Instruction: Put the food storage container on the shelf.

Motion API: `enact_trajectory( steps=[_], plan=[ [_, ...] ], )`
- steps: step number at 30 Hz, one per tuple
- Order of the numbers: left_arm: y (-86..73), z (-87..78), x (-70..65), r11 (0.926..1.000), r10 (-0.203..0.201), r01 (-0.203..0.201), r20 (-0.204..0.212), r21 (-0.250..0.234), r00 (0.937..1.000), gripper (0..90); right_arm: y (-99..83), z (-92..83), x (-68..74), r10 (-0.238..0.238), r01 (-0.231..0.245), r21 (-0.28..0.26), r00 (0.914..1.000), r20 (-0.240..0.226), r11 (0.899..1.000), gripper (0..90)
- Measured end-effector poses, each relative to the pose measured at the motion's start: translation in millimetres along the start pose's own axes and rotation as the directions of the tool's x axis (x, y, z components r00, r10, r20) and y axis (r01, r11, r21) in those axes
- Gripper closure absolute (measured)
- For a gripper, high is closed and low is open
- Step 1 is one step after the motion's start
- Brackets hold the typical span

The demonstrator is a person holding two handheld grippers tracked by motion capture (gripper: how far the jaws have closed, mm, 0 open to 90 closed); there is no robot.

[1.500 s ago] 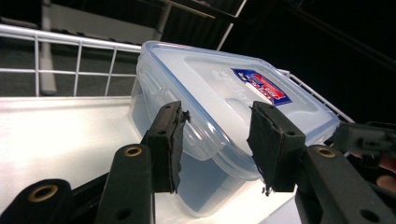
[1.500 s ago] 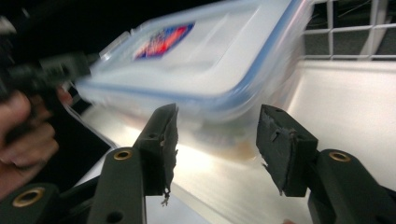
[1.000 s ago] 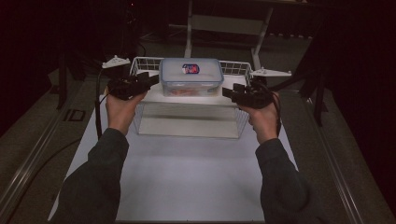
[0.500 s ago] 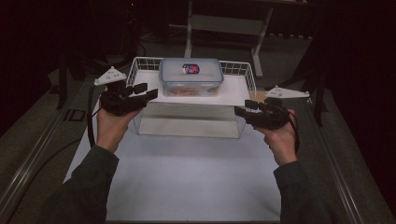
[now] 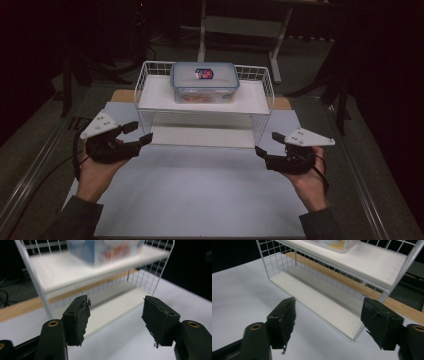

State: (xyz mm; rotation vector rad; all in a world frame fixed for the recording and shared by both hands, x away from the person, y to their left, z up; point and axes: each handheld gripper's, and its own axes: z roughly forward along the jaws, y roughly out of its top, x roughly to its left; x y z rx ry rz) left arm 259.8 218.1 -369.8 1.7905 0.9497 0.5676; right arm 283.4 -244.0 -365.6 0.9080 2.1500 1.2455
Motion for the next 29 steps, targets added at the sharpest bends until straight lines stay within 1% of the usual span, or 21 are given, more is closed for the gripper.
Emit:
enact_trajectory(
  steps=[1, 4, 6, 8, 10, 12, 14, 15, 17, 19, 22, 24, 27, 29],
  plan=[
    [-6.0, -3.1, -1.0, 1.0000, 0.007, -0.007, -0.006, 0.002, 1.0000, 35.2, -5.4, -2.4, 1.6, 0.004, -0.004, -0.004, 1.0000, -0.002, 1.000, 24.7],
    [-22.5, -9.0, -3.1, 1.0000, 0.006, -0.006, 0.004, 0.004, 1.0000, 32.4, -16.4, -6.3, 2.9, 0.015, -0.015, -0.003, 0.9999, 0.003, 1.000, 22.1],
    [-36.7, -12.3, -5.6, 1.0000, 0.007, -0.007, -0.007, 0.006, 1.0000, 30.7, -24.1, -8.9, 3.4, 0.025, -0.024, -0.004, 0.9996, 0.011, 1.000, 20.5],
    [-48.2, -13.7, -7.3, 1.0000, -0.003, 0.003, -0.015, 0.004, 0.9999, 29.1, -31.9, -11.6, 4.1, 0.034, -0.034, -0.009, 0.9994, 0.005, 0.999, 20.4],
    [-61.3, -14.3, -9.2, 1.0000, 0.001, -0.001, -0.036, 0.003, 0.9994, 27.2, -39.6, -14.3, 5.1, 0.044, -0.044, -0.017, 0.9990, 0.010, 0.999, 20.3],
    [-75.0, -15.6, -8.2, 1.0000, -0.008, 0.008, -0.038, 0.004, 0.9993, 26.9, -48.9, -17.4, 6.3, 0.064, -0.064, -0.032, 0.9979, 0.008, 0.997, 20.1],
    [-86.5, -17.4, -6.6, 0.9997, -0.025, 0.024, -0.042, -0.006, 0.9988, 26.9, -57.7, -19.1, 7.4, 0.073, -0.072, -0.043, 0.9974, 0.004, 0.996, 20.0],
    [-92.1, -18.4, -5.7, 0.9992, -0.037, 0.036, -0.049, -0.018, 0.9981, 26.8, -62.2, -19.5, 8.0, 0.077, -0.077, -0.049, 0.9970, 0.003, 0.996, 20.1],
    [-99.2, -19.8, -3.3, 0.9984, -0.054, 0.053, -0.060, -0.022, 0.9967, 26.8, -70.1, -19.6, 8.8, 0.087, -0.087, -0.061, 0.9962, 0.002, 0.994, 20.0],
    [-102.4, -21.6, -1.1, 0.9984, -0.053, 0.051, -0.081, -0.025, 0.9953, 26.7, -77.5, -19.3, 9.3, 0.099, -0.098, -0.072, 0.9951, 0.001, 0.993, 20.0],
    [-105.7, -23.4, 1.7, 0.9970, -0.070, 0.066, -0.090, -0.039, 0.9935, 26.7, -83.6, -19.8, 9.9, 0.104, -0.103, -0.077, 0.9946, 0.008, 0.992, 20.1],
    [-107.6, -22.2, 2.7, 0.9979, -0.060, 0.058, -0.104, -0.030, 0.9927, 26.7, -85.6, -19.8, 9.3, 0.107, -0.105, -0.081, 0.9942, 0.012, 0.991, 20.1],
    [-109.5, -17.9, 4.3, 0.9978, -0.066, 0.064, -0.115, -0.018, 0.9912, 26.8, -88.1, -18.3, 8.2, 0.106, -0.105, -0.078, 0.9942, 0.017, 0.991, 20.0],
    [-110.0, -16.7, 4.9, 0.9980, -0.064, 0.063, -0.120, -0.011, 0.9907, 26.8, -90.6, -15.8, 6.3, 0.107, -0.105, -0.068, 0.9938, 0.030, 0.992, 20.1]
  ],
)
